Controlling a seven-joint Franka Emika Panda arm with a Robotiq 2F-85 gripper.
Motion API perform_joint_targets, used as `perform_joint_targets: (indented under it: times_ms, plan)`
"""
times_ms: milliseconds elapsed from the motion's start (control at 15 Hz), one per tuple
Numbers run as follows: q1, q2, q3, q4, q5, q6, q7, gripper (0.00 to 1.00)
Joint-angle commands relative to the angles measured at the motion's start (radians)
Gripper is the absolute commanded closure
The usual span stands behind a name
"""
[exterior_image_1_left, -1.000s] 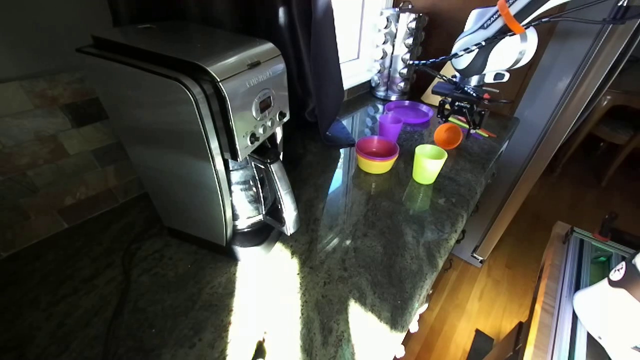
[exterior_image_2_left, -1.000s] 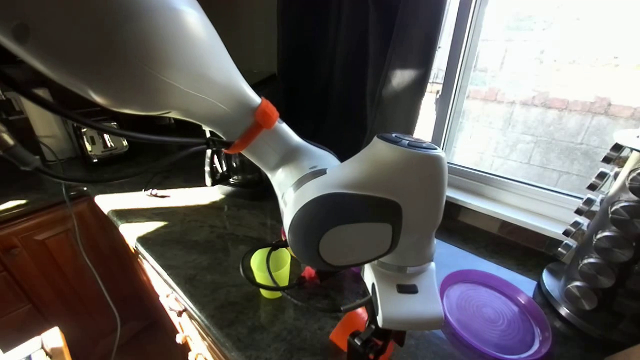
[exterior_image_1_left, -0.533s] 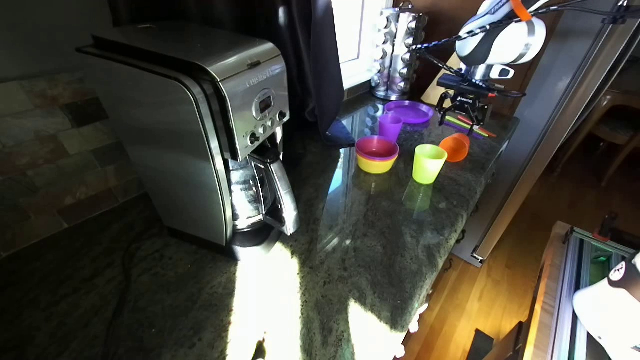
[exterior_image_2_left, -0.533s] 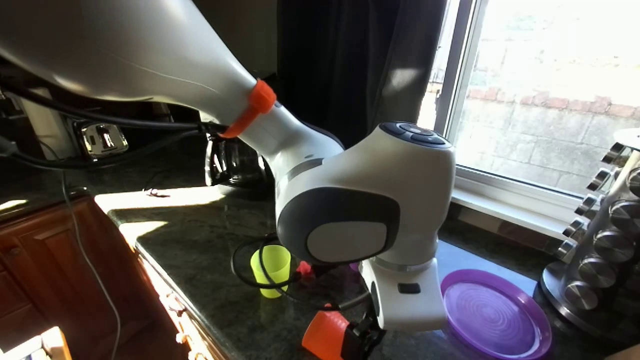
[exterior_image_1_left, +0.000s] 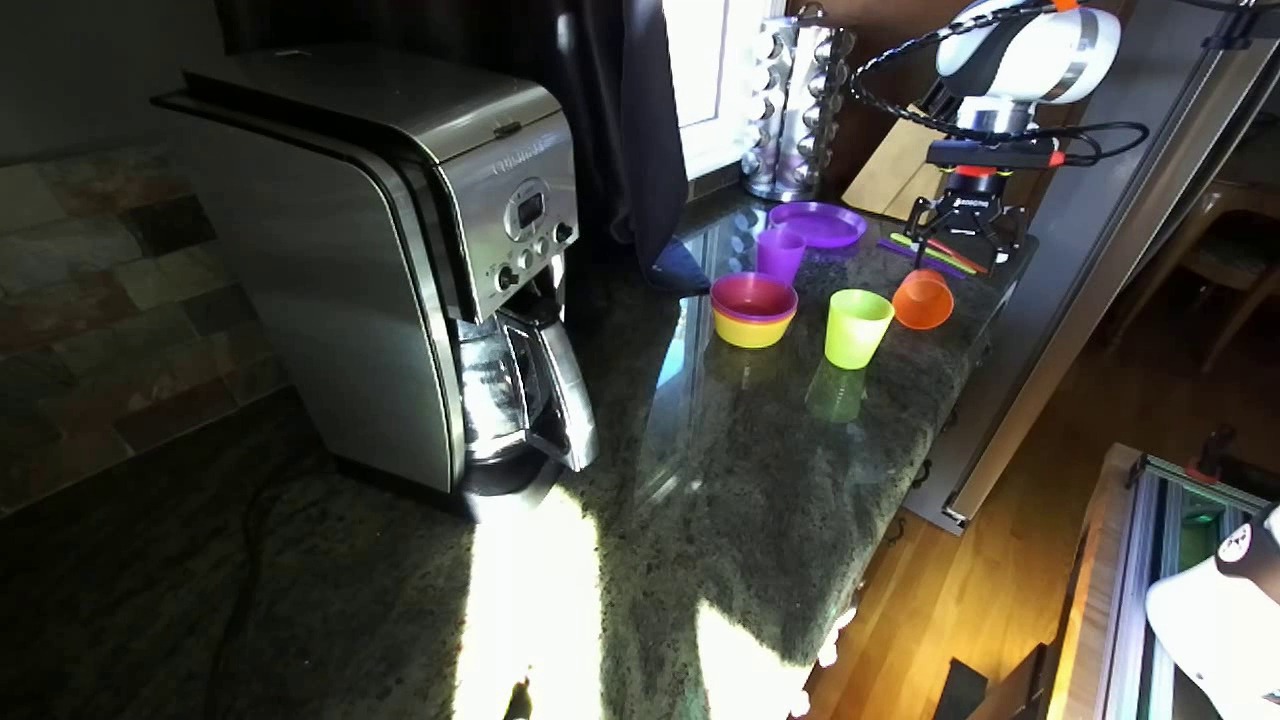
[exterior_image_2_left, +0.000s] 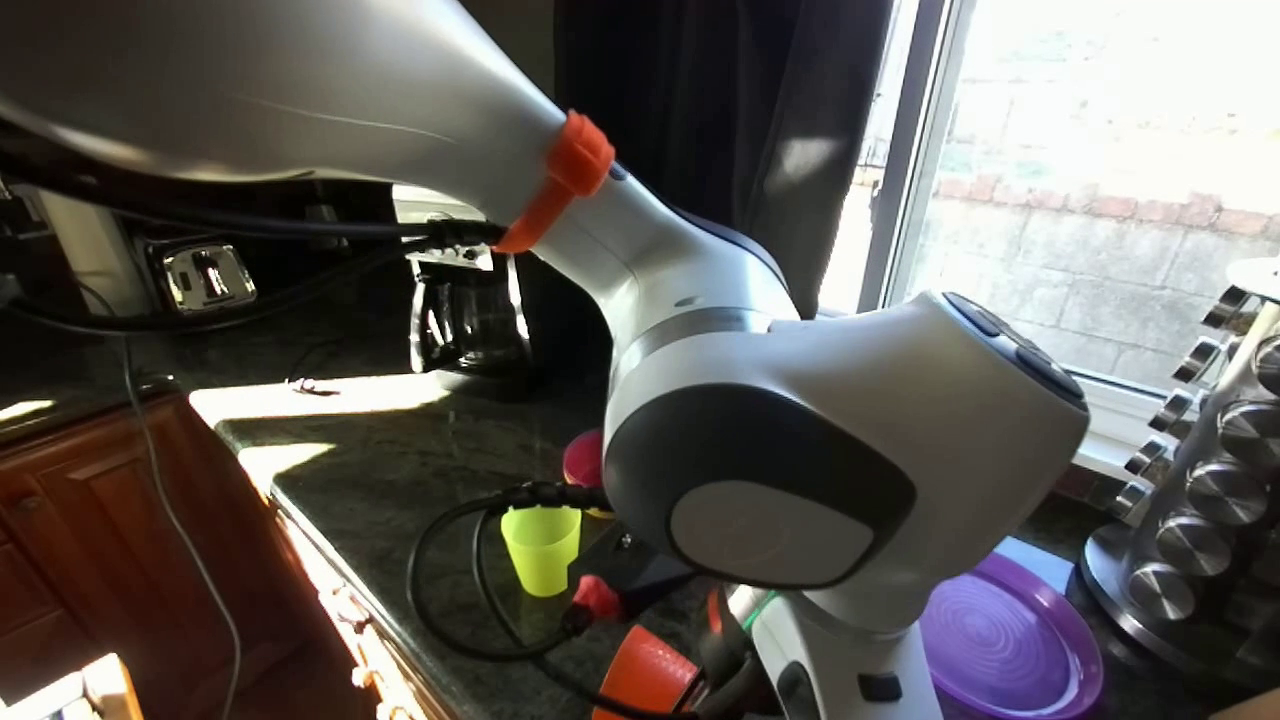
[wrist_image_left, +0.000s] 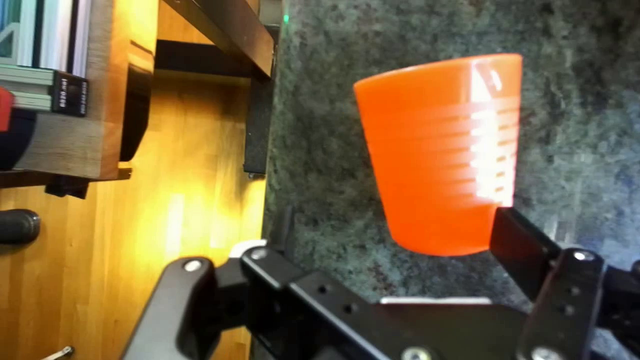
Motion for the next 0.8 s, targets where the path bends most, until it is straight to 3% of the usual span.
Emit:
perform_joint_targets:
  times_ms: [0, 267, 733]
  plan:
    - [-0.012, 0.067, 0.001, 0.070, -0.010, -0.066, -0.056, 0.00]
    - [-0.009, 0.103, 0.026, 0.094, 0.044, -0.040, -0.134, 0.00]
    - [-0.007, 0.136, 0.036, 0.126, 0.131, -0.081, -0.074, 0.00]
